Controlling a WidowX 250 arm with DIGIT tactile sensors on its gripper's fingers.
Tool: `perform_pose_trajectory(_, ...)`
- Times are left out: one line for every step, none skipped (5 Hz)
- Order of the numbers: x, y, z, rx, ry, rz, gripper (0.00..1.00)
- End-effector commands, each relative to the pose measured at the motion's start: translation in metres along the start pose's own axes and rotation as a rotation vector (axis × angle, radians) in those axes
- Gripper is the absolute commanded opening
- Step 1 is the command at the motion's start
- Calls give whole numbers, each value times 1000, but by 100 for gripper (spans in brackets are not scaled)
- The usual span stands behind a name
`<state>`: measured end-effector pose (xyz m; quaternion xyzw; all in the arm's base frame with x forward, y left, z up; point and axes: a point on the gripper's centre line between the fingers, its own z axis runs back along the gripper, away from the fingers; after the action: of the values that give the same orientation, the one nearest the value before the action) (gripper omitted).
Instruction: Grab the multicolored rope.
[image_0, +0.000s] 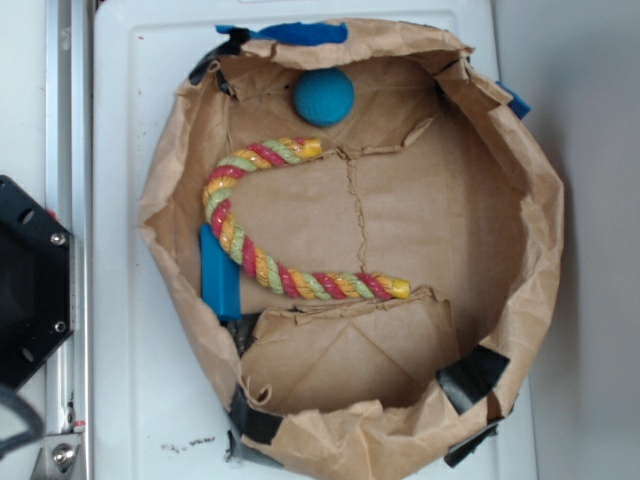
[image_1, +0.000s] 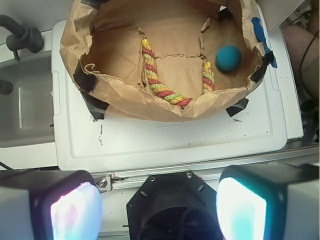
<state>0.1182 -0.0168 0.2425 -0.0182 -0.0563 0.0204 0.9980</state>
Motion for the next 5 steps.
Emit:
perform_pose_trajectory(0,0,0,0,0,0,100)
perform_pose_trajectory(50,17,-7,-31,-10,78,100)
perform_pose_trajectory(88,31,-23,-14,0,156,100)
perform_pose_trajectory(109,40,-45,12,-21,243,100)
perform_pose_trajectory(109,40,-45,12,-21,243,100)
